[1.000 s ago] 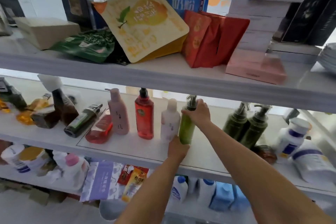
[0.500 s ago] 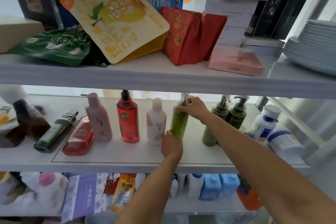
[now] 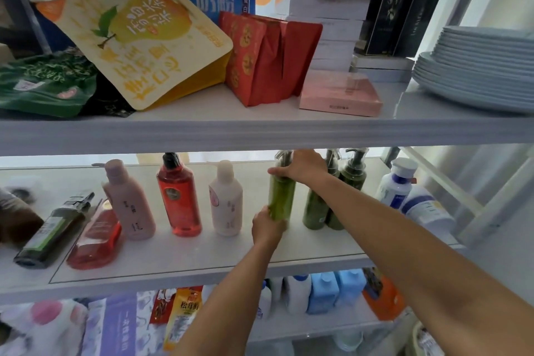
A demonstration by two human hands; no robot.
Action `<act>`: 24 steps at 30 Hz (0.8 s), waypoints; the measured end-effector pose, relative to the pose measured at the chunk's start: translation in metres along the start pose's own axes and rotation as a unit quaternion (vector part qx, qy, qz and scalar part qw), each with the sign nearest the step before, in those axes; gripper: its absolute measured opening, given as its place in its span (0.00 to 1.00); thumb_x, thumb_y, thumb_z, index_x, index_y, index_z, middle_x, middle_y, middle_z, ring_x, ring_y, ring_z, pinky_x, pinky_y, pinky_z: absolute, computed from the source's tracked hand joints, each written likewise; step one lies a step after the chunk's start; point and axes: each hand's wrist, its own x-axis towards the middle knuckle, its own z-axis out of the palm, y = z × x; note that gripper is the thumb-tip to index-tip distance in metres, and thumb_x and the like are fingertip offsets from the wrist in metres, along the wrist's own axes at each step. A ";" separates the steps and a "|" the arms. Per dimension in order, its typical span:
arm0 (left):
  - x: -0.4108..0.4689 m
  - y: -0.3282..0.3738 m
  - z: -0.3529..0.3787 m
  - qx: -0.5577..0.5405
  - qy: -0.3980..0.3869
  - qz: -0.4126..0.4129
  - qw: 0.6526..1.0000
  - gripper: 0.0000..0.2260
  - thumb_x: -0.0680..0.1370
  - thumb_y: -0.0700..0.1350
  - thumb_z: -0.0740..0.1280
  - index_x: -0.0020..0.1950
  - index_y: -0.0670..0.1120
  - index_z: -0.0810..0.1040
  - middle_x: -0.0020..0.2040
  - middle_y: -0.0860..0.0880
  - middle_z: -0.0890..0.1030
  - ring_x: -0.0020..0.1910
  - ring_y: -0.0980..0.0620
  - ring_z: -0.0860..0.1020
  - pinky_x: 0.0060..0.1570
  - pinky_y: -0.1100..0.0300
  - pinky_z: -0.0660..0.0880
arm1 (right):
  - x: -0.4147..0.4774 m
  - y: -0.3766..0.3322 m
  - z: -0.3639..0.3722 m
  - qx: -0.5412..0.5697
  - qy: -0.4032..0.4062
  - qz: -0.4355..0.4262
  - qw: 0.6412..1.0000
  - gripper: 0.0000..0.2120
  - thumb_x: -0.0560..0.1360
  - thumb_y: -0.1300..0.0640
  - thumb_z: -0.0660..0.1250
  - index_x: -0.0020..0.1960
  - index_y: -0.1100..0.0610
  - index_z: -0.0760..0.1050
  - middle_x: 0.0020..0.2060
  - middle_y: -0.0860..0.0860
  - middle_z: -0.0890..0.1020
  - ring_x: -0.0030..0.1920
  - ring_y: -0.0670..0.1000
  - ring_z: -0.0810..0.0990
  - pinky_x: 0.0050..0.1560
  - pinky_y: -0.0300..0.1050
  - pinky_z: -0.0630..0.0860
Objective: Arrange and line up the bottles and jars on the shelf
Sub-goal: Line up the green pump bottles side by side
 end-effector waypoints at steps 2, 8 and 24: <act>0.000 0.004 0.003 -0.006 -0.009 0.001 1.000 0.17 0.76 0.42 0.68 0.64 0.41 0.73 0.58 0.43 0.79 0.55 0.45 0.78 0.49 0.59 0.72 | 0.004 0.005 -0.002 0.004 -0.005 0.003 1.000 0.29 0.66 0.34 0.70 0.52 0.58 0.73 0.52 0.53 0.79 0.56 0.56 0.78 0.47 0.44 0.70; 0.012 0.010 0.005 0.016 -0.009 -0.012 1.000 0.21 0.74 0.46 0.71 0.64 0.44 0.69 0.60 0.43 0.77 0.56 0.46 0.78 0.52 0.57 0.75 | 0.011 0.009 -0.015 0.063 -0.035 0.005 0.997 0.34 0.70 0.36 0.68 0.68 0.57 0.69 0.68 0.53 0.73 0.68 0.55 0.70 0.68 0.46 0.66; 0.032 0.017 0.009 0.023 -0.001 0.022 0.999 0.31 0.65 0.49 0.79 0.62 0.46 0.67 0.59 0.44 0.73 0.58 0.45 0.74 0.55 0.52 0.76 | 0.024 0.018 -0.031 0.018 -0.169 -0.067 0.983 0.18 0.77 0.53 0.64 0.66 0.57 0.70 0.64 0.53 0.74 0.63 0.54 0.72 0.57 0.44 0.65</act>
